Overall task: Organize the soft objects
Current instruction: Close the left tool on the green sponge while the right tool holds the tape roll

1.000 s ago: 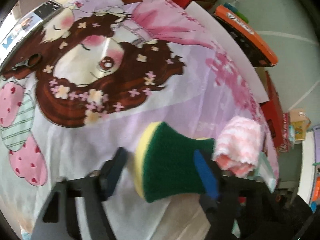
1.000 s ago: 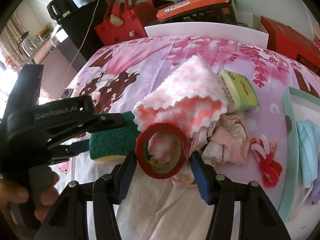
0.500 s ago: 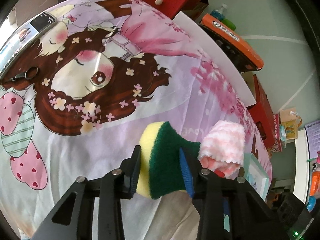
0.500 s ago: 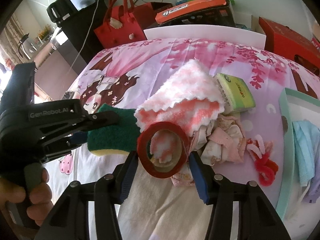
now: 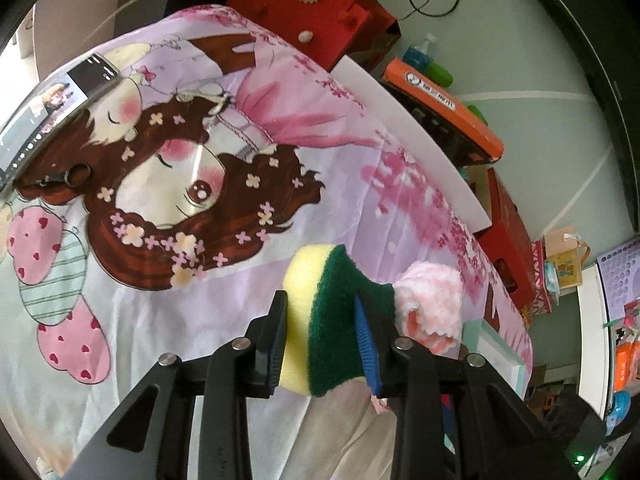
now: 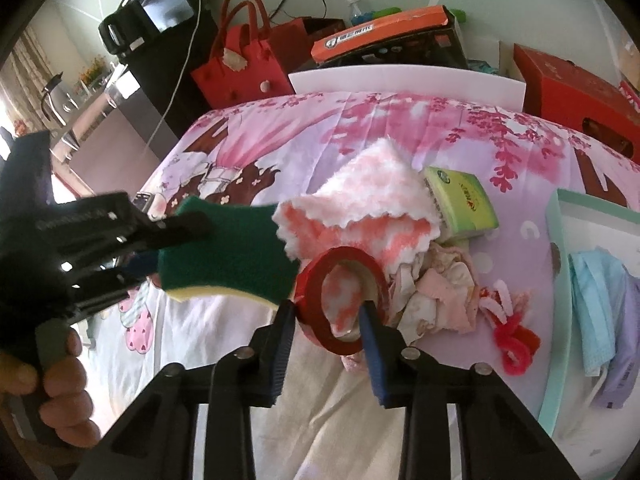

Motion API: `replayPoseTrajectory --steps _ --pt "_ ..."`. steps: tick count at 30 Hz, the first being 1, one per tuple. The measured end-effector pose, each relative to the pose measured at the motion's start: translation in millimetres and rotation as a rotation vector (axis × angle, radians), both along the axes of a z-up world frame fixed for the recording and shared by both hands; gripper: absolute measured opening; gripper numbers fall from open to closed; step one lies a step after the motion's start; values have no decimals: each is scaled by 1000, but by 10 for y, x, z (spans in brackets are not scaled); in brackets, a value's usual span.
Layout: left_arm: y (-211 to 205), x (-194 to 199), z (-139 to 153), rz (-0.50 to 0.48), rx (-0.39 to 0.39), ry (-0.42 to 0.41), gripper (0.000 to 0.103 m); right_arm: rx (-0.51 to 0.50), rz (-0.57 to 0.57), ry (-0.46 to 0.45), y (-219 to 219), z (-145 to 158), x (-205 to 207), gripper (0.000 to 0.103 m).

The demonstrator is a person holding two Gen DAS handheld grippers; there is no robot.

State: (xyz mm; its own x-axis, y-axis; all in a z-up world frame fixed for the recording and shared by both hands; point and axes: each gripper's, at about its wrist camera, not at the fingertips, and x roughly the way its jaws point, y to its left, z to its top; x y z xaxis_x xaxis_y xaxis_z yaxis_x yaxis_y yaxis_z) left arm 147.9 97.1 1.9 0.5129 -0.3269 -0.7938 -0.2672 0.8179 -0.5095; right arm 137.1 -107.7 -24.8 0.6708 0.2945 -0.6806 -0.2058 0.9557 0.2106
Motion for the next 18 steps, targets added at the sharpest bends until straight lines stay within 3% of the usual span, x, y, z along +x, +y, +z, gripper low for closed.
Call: replayPoseTrajectory --steps 9,13,18 --pt "101 -37 55 45 20 -10 34 -3 -7 6 -3 -33 26 36" --pt "91 -35 38 42 21 -3 34 -61 -31 -5 23 -33 26 55" --pt "92 -22 -24 46 13 22 34 -46 -26 -2 -9 -59 66 55"
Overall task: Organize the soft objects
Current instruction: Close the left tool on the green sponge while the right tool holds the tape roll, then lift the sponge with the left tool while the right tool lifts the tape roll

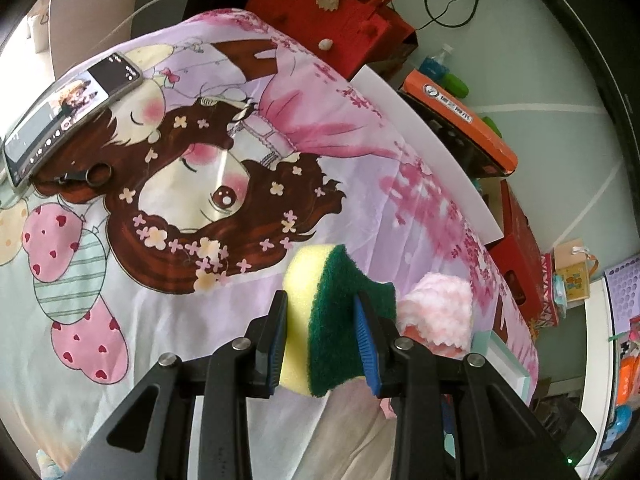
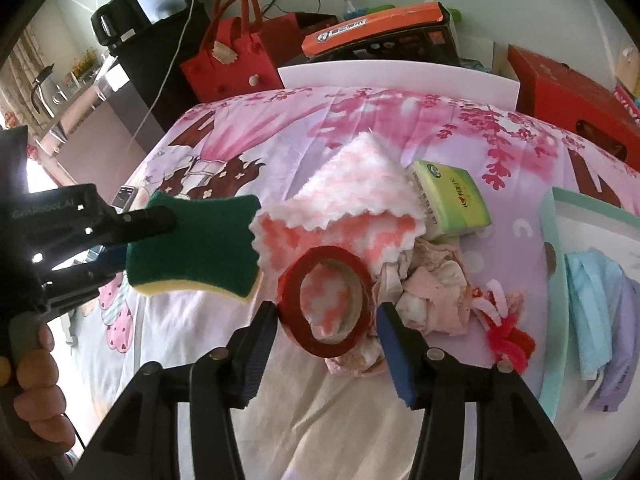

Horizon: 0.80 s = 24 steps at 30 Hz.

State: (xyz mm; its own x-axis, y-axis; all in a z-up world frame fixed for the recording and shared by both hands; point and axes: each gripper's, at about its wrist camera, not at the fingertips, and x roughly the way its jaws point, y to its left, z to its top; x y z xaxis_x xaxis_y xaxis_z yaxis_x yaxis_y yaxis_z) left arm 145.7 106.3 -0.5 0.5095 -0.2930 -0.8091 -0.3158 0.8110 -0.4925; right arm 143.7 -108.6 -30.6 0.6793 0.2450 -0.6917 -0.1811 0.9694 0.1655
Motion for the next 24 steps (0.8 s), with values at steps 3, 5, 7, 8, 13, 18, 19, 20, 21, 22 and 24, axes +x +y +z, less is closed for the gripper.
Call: replayPoseTrajectory --steps 3,5,7,8,13,18,19,20,21,22,24 --pt "2 3 -21 -1 -5 7 34 -12 10 -7 30 -17 20 55" --pt "-2 3 -26 -4 -8 9 34 -18 15 -10 51 -39 34 56" --pt "-4 9 -35 -6 -13 12 34 -17 21 -8 68 -79 53 57" --pt "-6 11 -42 -8 -15 15 34 -18 23 -7 72 -96 62 57" --pt "-9 21 -64 -10 -25 22 34 -40 34 -13 125 -142 88 57" --pt "1 22 -65 -8 -31 23 34 -26 50 -18 127 -141 89 62" --pt "2 21 -66 -8 -33 24 34 -12 53 -18 117 -137 88 63" --pt "3 22 -66 -8 -32 24 34 2 58 -17 108 -134 86 66" --pt "5 21 -66 -7 -33 23 34 20 65 -15 99 -132 84 66" --pt "7 18 -65 -6 -33 23 34 35 73 -14 92 -125 77 66" --pt "24 12 -59 1 -34 22 34 46 89 -18 84 -103 62 66"
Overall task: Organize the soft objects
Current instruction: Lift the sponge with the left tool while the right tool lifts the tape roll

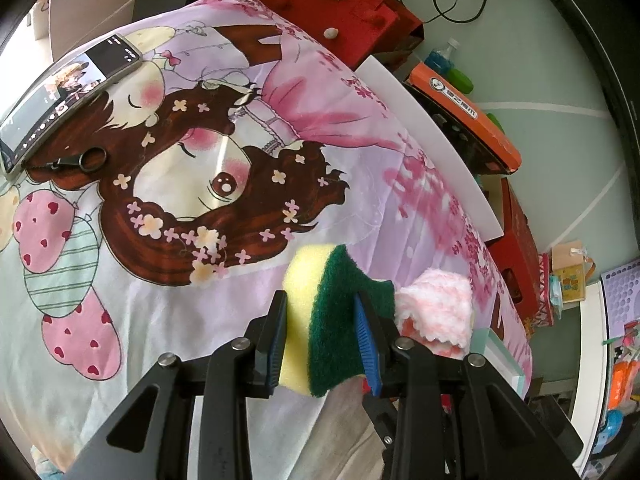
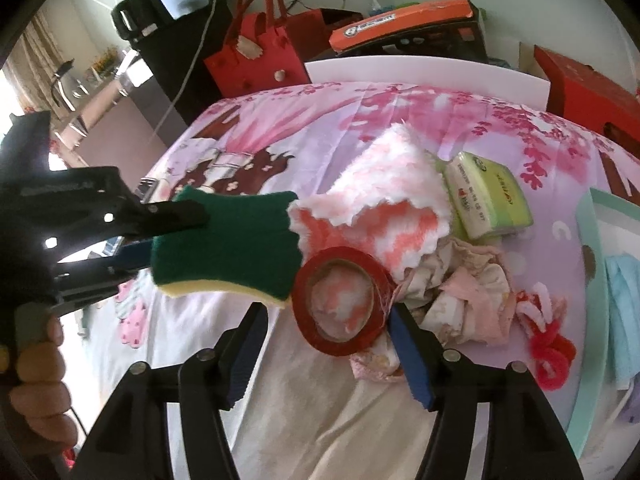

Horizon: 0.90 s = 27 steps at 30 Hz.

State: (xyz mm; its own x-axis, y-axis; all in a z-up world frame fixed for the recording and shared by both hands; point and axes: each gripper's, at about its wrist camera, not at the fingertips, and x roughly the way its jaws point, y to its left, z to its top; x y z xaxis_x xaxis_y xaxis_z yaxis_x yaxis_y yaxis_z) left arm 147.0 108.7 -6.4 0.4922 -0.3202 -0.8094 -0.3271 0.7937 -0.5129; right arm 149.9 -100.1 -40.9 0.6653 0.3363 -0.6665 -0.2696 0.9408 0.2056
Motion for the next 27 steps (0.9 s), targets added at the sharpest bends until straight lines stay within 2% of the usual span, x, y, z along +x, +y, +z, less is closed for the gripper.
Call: replayPoseTrajectory --steps 4,7,9,13,23,27 --pt "24 -6 -2 6 -17 -1 34 7 11 -21 -6 49 -43 66" --pt "41 -9 -9 10 -28 1 34 -35 0 -40 4 80 -55 67" --pt "66 -9 -14 17 -36 1 34 -67 -12 -68 11 138 -89 67" --pt "118 -23 -10 36 -50 -3 34 -64 15 -125 45 253 -129 67" --pt "220 -41 -10 74 -60 -4 34 -109 29 -75 151 55 21 67" --pt "237 -36 -35 79 -62 5 34 -169 21 -64 217 -31 43 67"
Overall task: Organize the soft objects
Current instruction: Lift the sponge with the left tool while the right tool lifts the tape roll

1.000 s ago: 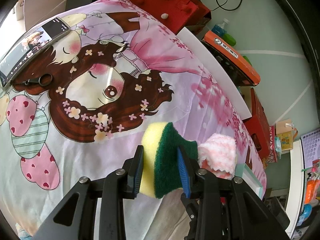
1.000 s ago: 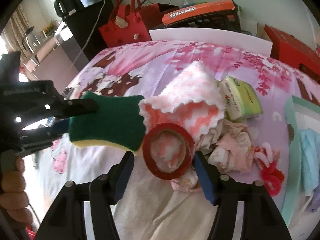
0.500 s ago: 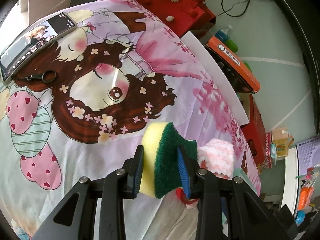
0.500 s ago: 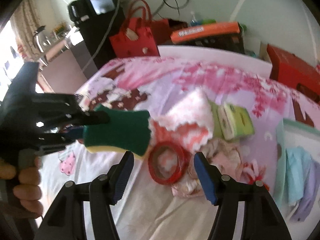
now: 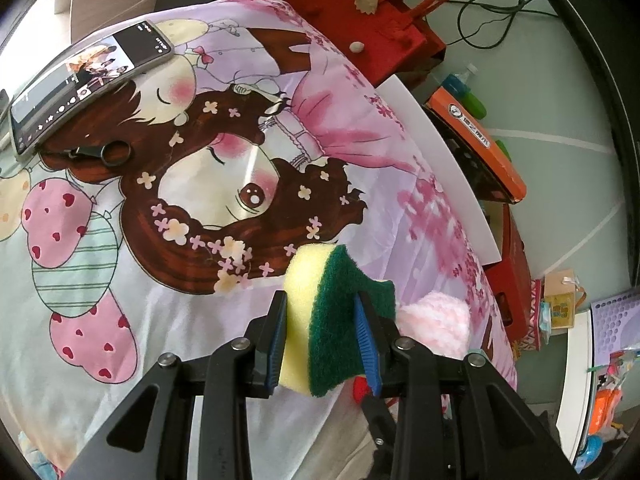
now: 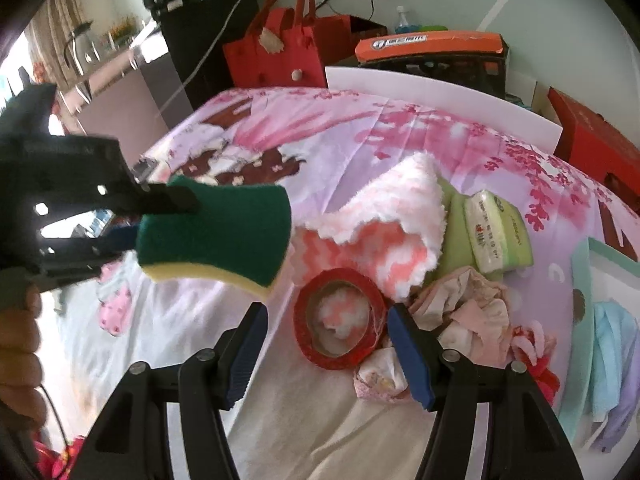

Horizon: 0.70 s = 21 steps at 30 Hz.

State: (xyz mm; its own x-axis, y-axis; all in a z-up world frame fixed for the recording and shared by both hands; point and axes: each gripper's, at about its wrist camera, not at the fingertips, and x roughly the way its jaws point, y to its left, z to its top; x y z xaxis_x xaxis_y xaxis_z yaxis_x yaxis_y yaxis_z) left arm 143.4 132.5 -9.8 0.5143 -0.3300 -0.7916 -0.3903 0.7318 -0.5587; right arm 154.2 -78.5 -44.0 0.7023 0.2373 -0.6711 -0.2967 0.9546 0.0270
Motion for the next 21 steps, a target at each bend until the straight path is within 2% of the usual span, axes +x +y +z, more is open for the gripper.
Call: replayPoseTrajectory --steps 8,15,17,21 --pt "-8 5 -17 -1 -2 3 34 -137 -15 -19 134 -107 8 66" --pt "-31 19 -23 -7 1 1 34 -117 -34 -13 93 -108 26 64" --pt "-33 18 -21 -7 1 2 34 -126 -41 -13 93 -110 27 57" --pt "-39 15 -16 -8 4 -1 34 -121 -38 -9 83 -102 24 55"
